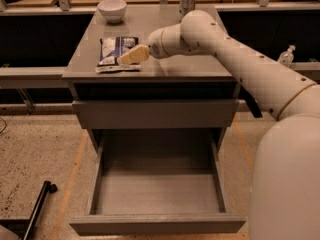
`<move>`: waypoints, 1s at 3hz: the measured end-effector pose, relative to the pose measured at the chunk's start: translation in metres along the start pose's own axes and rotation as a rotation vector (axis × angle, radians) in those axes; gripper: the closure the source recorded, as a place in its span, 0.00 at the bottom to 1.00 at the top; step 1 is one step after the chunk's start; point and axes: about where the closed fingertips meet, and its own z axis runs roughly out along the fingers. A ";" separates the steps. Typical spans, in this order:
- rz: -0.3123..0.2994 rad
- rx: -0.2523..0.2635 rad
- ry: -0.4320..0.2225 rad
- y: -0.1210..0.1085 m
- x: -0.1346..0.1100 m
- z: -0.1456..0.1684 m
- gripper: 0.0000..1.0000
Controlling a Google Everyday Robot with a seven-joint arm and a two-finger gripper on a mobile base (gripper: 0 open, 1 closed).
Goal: Place blue chip bag into middle drawer
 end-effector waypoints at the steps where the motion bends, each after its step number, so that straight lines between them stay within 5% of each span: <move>1: 0.006 -0.057 -0.004 0.007 -0.003 0.027 0.00; 2: 0.009 -0.113 0.010 0.018 -0.002 0.049 0.00; 3: 0.004 -0.143 0.013 0.024 -0.002 0.059 0.16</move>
Offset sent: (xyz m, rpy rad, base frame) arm 0.0153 0.0686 -0.0278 0.0257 0.0841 0.1536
